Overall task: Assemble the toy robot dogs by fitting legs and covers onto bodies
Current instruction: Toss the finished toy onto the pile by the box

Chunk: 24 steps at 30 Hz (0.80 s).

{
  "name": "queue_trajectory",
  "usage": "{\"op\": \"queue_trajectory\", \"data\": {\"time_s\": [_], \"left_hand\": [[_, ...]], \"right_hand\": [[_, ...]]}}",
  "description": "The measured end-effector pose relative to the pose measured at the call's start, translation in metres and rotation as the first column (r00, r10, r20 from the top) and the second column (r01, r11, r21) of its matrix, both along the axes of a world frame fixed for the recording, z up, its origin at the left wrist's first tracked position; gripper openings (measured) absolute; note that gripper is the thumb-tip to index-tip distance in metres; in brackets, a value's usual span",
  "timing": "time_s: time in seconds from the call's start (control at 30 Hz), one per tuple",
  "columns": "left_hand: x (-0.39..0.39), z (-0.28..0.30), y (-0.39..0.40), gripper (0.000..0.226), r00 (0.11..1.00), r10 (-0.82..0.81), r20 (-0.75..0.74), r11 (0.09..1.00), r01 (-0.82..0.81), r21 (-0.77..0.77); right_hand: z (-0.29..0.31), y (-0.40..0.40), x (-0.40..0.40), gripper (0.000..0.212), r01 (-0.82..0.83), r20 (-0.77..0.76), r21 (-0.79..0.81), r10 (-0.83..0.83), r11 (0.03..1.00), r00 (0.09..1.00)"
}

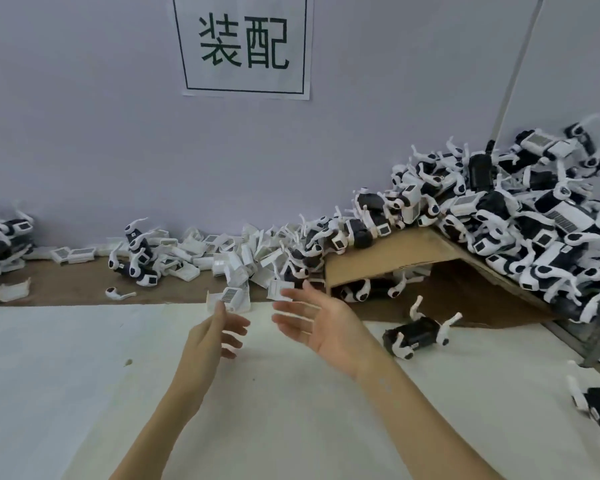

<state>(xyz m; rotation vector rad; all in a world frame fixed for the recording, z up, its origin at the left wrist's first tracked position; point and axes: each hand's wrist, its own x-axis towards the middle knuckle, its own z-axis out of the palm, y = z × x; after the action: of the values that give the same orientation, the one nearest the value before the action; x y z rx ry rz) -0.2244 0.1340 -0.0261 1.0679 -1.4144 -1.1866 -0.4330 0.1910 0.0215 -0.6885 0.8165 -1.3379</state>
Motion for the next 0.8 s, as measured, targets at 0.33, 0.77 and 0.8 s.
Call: {"op": "queue_trajectory", "data": {"time_s": [0.33, 0.77, 0.8], "left_hand": [[0.034, 0.007, -0.049, 0.045, 0.855, 0.301, 0.422, 0.952, -0.248, -0.178], [0.342, 0.052, -0.211, 0.102, -0.320, 0.380, 0.868, 0.767, -0.415, -0.489], [0.351, 0.057, -0.221, 0.107, -0.308, 0.372, 0.876, 0.775, -0.417, -0.475]], "right_hand": [[-0.046, -0.047, 0.075, 0.026, -0.039, 0.295, 0.147, -0.006, 0.988, 0.956], [-0.046, -0.079, 0.101, 0.071, -0.245, 0.413, 0.112, 0.179, 0.963, 0.893], [-0.046, -0.080, 0.102, 0.083, -0.280, 0.397, 0.122, 0.212, 0.952, 0.893]]}}
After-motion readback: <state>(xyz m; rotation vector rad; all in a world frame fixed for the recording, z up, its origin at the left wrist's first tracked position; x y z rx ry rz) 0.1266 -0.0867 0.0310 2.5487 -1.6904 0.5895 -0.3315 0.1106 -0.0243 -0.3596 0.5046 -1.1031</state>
